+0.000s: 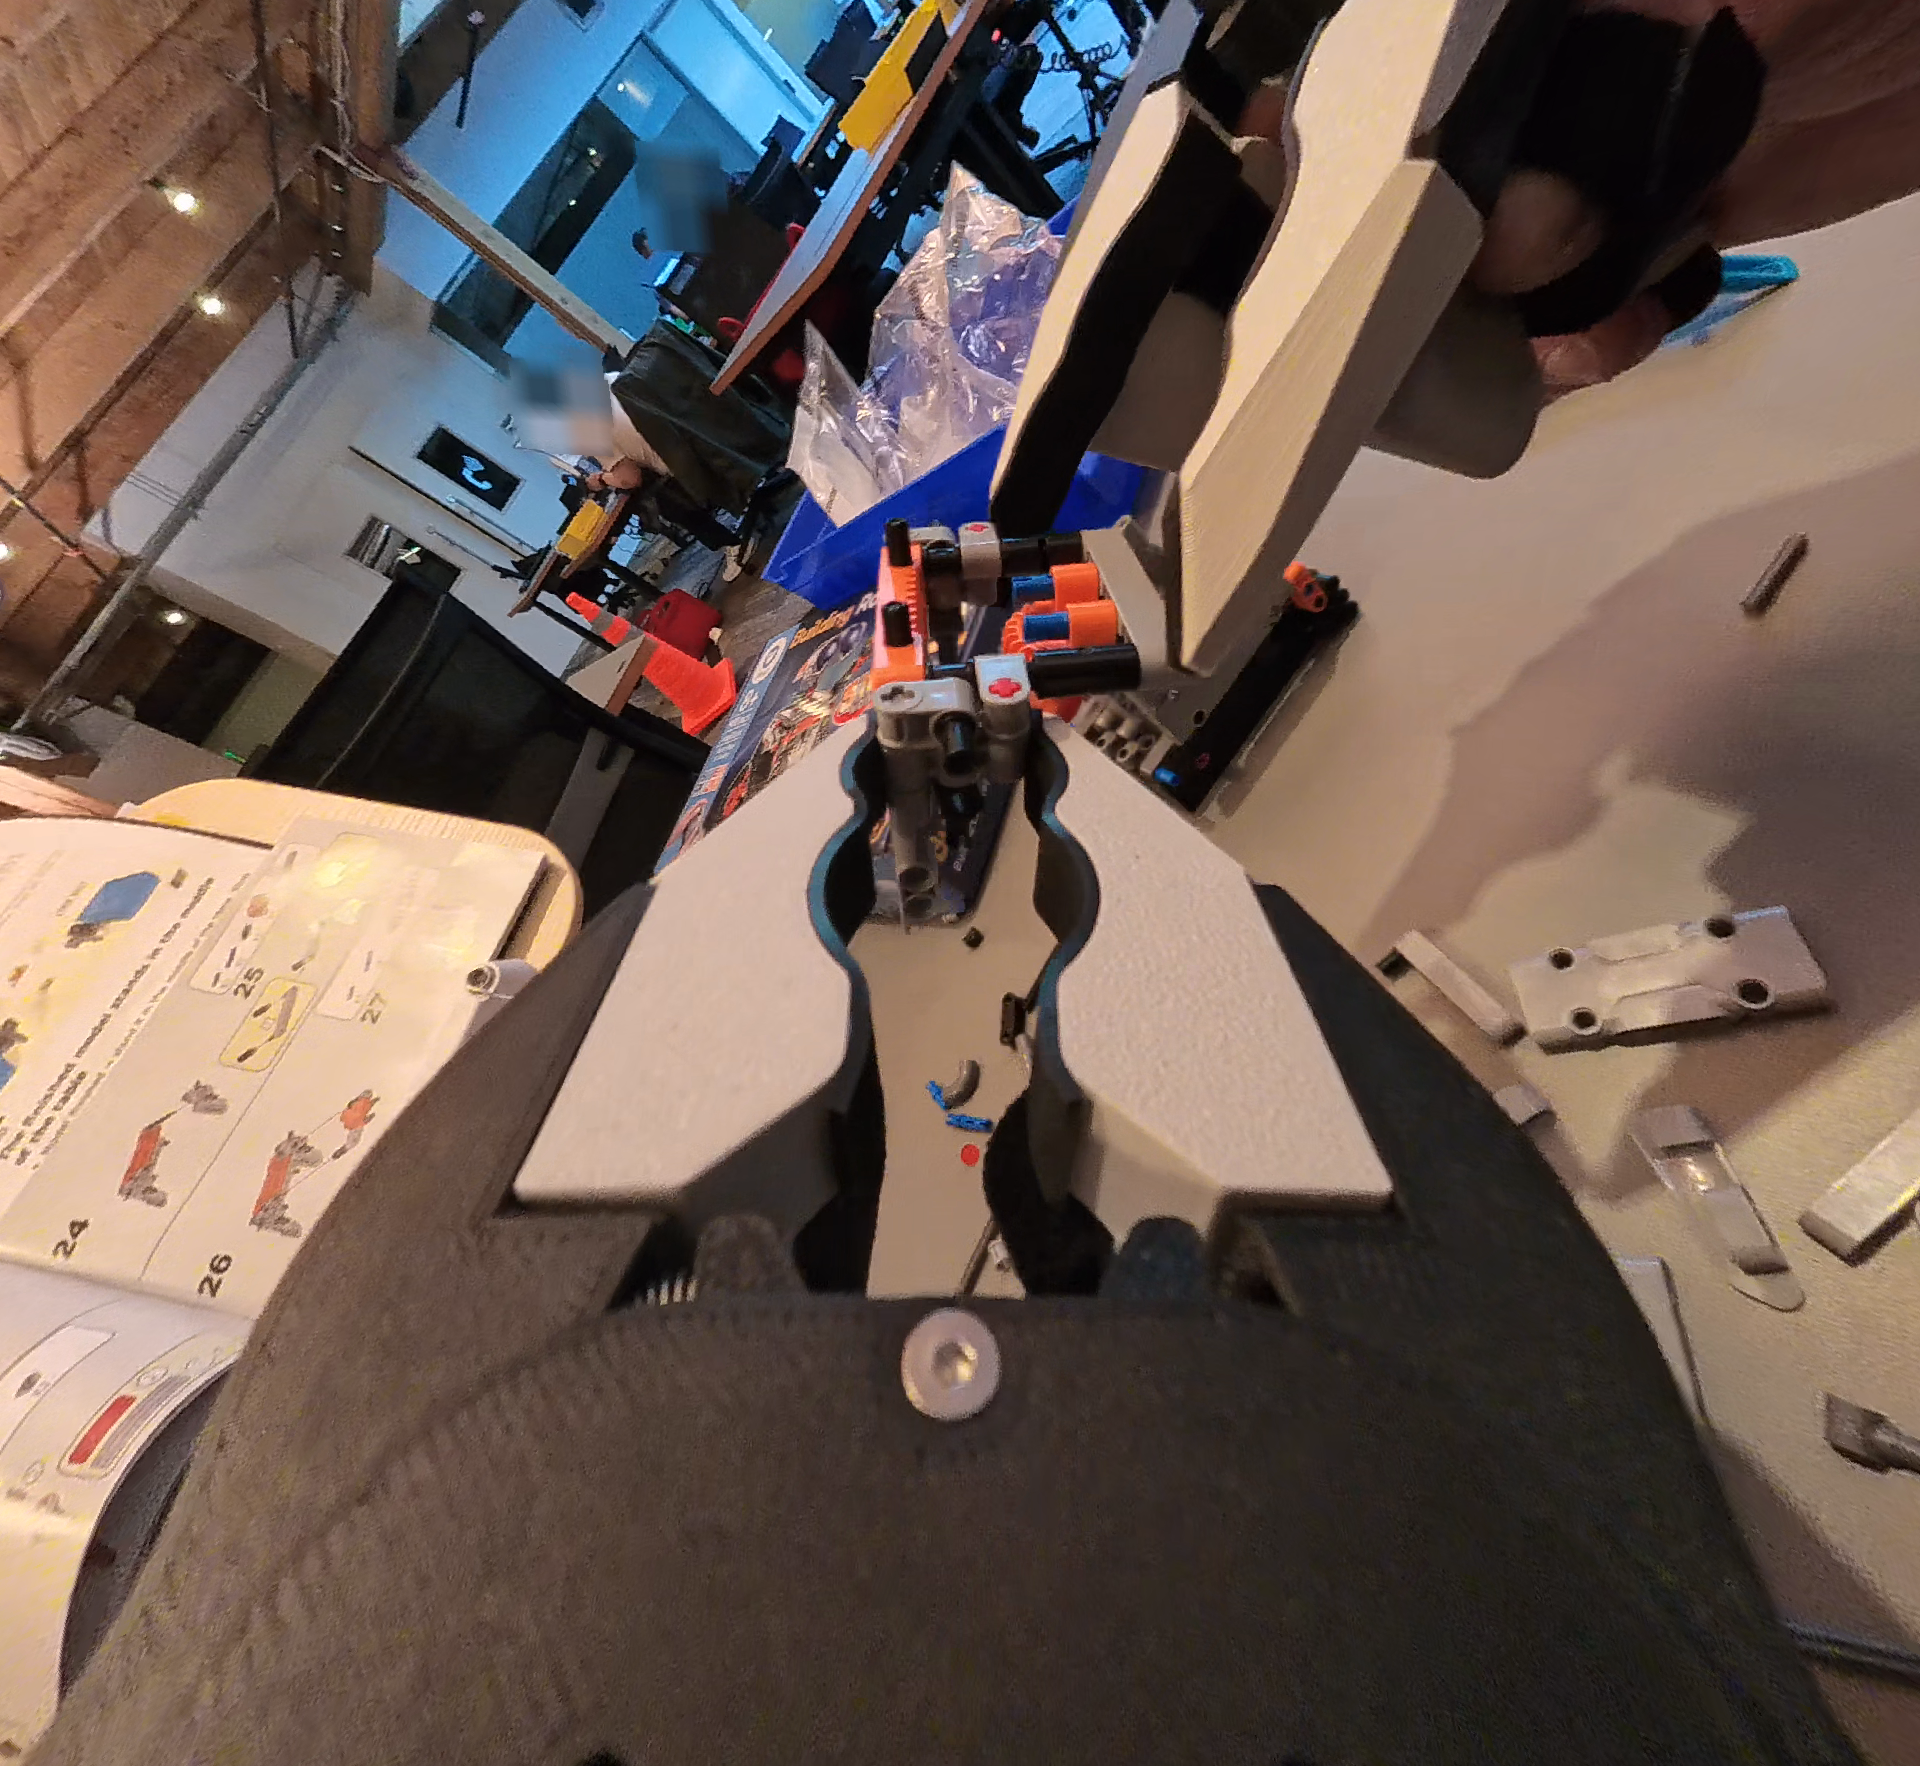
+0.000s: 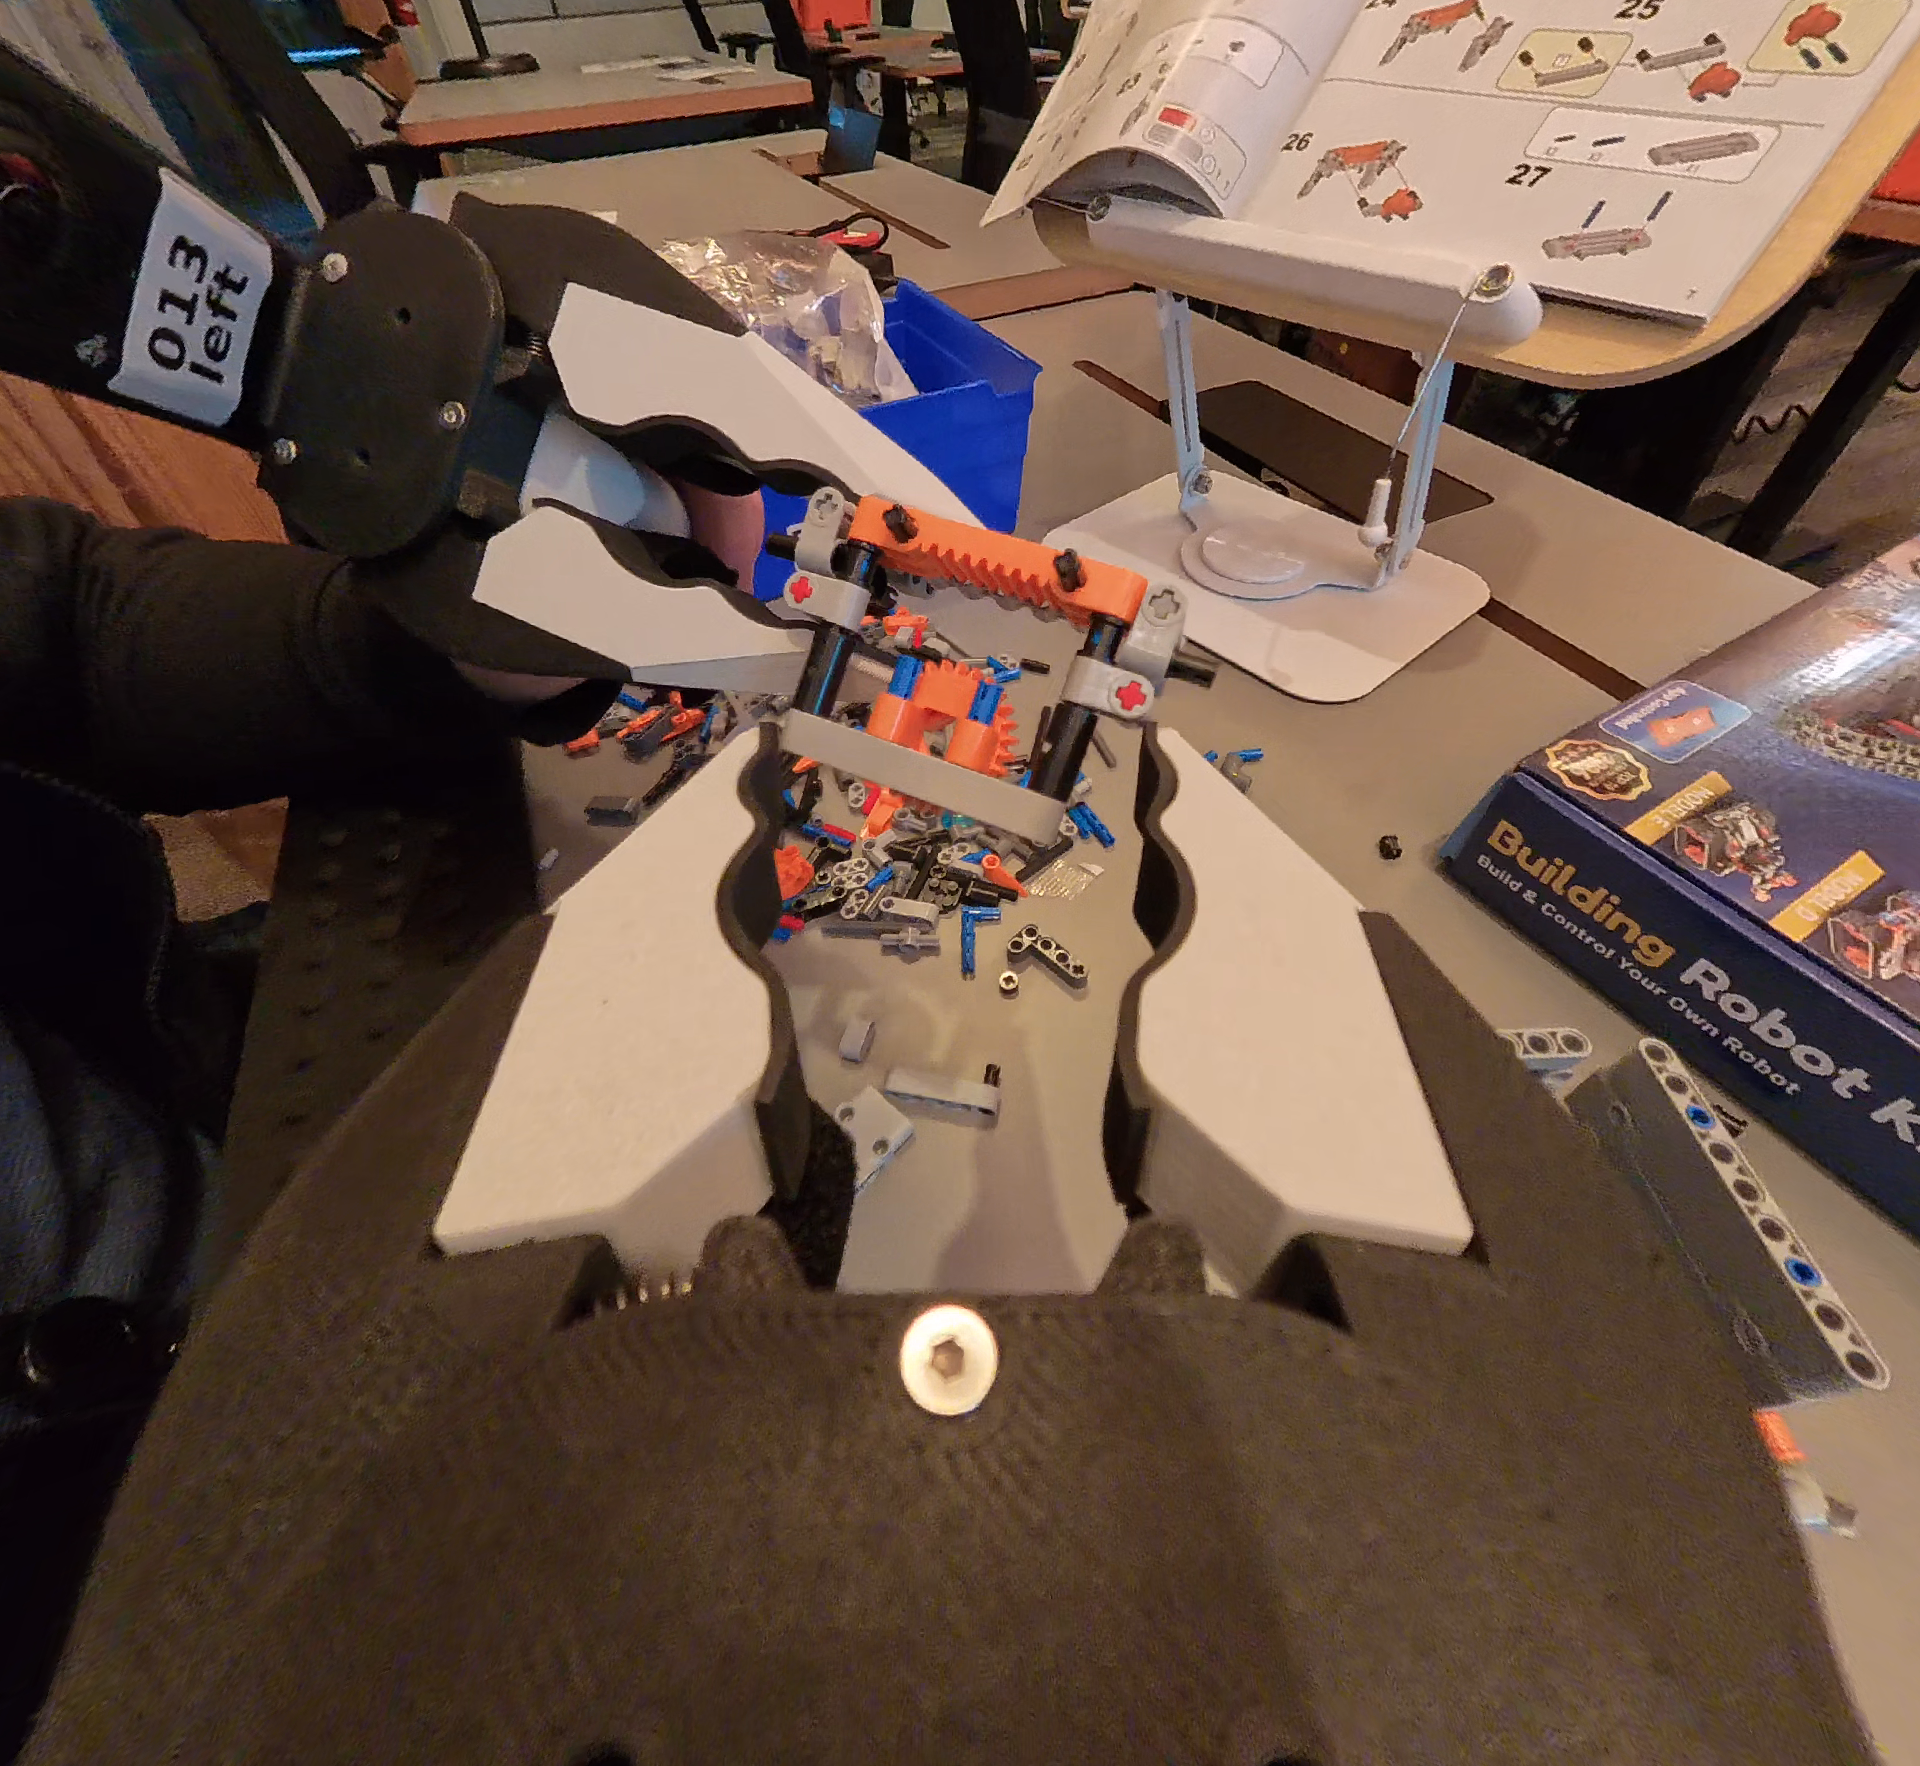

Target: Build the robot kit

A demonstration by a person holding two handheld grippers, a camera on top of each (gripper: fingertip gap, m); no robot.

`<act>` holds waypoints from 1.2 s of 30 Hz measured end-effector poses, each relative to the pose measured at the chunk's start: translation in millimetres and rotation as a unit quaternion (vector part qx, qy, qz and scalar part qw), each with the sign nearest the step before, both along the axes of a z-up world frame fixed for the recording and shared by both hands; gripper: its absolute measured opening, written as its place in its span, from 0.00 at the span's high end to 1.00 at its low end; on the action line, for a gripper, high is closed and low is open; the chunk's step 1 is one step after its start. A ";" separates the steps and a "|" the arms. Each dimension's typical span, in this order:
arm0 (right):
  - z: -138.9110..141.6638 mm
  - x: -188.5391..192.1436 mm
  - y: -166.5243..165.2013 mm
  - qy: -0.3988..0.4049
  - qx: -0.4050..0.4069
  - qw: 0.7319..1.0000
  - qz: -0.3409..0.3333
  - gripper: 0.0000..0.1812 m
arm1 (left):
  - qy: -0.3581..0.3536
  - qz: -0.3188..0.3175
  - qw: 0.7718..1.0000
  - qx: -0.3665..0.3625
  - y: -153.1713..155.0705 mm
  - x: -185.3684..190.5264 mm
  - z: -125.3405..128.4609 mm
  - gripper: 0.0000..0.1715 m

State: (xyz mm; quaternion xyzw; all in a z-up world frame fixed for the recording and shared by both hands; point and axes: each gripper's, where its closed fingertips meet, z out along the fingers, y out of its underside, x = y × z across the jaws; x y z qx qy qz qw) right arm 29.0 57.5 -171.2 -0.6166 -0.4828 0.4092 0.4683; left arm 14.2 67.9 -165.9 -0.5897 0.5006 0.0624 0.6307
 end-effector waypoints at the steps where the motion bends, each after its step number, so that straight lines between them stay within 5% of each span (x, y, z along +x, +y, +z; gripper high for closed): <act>1: 0.8 -1.8 2.0 0.000 0.001 1.000 -0.007 0.62 | -0.001 0.003 1.000 0.000 1.4 -1.4 0.1 0.87; 30: 7.3 8.8 10.2 -0.033 0.043 0.995 -0.086 0.68 | -0.038 0.012 0.998 -0.041 9.9 -3.9 -7.2 0.82; 36: 4.3 2.0 2.8 -0.043 0.033 0.996 -0.067 0.68 | -0.029 0.013 0.999 -0.033 9.0 -1.0 -9.1 0.89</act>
